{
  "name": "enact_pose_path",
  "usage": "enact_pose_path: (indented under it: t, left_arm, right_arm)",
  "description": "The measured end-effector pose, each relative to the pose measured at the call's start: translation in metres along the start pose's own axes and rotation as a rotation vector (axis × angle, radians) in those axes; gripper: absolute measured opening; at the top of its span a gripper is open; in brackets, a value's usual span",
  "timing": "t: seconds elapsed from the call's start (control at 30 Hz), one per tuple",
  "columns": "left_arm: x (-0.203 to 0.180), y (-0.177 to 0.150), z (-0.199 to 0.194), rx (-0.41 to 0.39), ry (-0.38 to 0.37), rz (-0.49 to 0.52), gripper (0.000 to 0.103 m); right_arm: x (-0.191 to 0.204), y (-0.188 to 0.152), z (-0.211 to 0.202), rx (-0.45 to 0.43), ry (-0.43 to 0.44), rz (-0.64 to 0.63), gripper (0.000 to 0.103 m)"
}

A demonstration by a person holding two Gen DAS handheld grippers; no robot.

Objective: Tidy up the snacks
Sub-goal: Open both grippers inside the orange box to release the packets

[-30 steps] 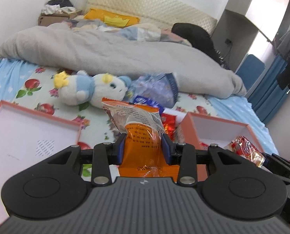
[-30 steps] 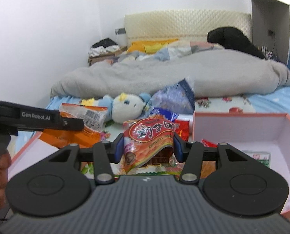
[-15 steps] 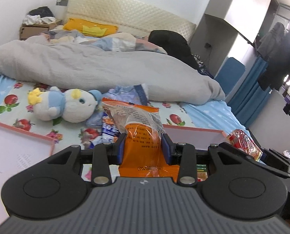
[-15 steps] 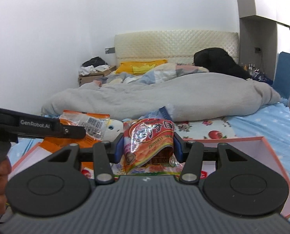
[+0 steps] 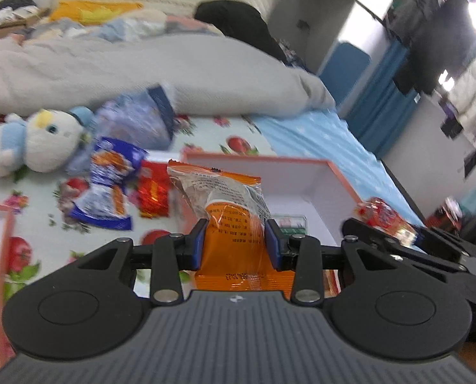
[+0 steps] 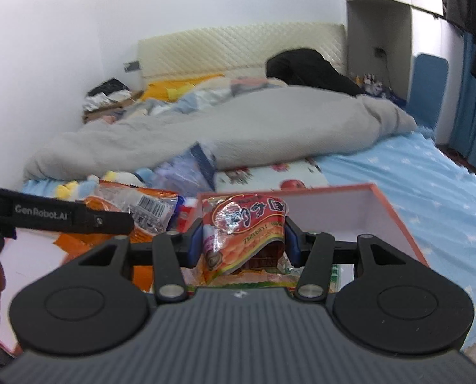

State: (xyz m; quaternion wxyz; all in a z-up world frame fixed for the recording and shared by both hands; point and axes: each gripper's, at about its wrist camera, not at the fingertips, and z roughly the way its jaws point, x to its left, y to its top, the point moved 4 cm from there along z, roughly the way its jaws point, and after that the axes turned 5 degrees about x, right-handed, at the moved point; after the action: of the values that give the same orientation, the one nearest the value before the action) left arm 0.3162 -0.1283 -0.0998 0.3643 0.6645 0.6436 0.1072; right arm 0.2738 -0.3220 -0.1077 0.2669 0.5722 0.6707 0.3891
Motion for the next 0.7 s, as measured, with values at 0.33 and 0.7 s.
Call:
enact_pose_path:
  t: [0.33,0.7]
  left_arm:
    - [-0.03,-0.005,0.063,0.142,0.004,0.064,0.043]
    - [-0.044,-0.006,0.07,0.149,0.034,0.101,0.074]
  right_arm:
    - [-0.046,-0.023,0.046,0.121,-0.065,0.062,0.055]
    - [-0.065,-0.038,0.052,0.151,-0.074,0.117,0.078]
